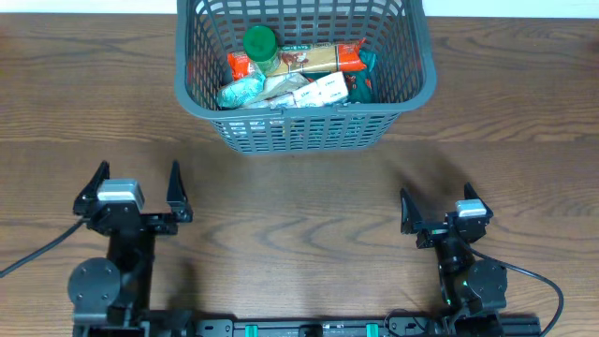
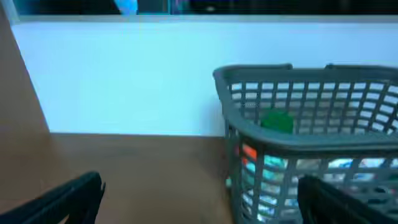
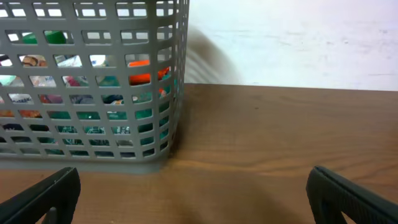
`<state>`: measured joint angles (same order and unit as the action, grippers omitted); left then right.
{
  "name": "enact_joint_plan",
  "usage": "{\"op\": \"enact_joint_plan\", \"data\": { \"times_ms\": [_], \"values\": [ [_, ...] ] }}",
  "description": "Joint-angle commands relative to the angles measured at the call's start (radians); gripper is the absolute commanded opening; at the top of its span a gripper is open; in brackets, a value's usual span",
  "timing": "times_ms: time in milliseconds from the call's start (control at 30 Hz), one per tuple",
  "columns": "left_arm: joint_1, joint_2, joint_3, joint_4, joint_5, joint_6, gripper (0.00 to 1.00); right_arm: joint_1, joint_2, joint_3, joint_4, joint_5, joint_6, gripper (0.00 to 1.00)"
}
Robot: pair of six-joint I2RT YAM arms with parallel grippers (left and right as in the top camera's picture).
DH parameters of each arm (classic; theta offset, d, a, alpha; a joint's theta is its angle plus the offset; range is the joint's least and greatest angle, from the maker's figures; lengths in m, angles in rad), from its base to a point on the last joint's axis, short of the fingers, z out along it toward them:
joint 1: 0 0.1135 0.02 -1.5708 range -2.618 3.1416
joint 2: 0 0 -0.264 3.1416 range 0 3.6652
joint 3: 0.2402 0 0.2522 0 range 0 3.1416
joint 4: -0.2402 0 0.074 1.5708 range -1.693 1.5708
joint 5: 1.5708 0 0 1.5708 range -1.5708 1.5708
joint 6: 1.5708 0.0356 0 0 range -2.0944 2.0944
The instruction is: Pack container
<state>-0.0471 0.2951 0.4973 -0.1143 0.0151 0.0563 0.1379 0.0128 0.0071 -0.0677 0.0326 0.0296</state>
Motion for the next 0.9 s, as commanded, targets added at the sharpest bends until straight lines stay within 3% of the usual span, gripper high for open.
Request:
{"op": "enact_joint_plan", "data": {
  "times_ms": [0,367,667,867],
  "values": [
    [0.003,-0.033,-0.108,0.113,-0.008,0.014,0.98,-0.001,0.0,-0.002,-0.005,-0.007,-0.008,0.99],
    [0.002,-0.138,-0.346,0.312,-0.007,0.025,0.99,-0.001,0.0,-0.002,-0.005,-0.007,-0.008,0.99],
    [0.002,-0.27,-0.491,0.311,-0.006,0.025,0.98,-0.001,0.0,-0.002,-0.005,-0.007,-0.008,0.99],
    [-0.005,-0.293,-0.493,0.137,0.004,-0.003,0.98,-0.001,0.0,-0.002,-0.005,-0.007,-0.008,0.99]
  ]
}}
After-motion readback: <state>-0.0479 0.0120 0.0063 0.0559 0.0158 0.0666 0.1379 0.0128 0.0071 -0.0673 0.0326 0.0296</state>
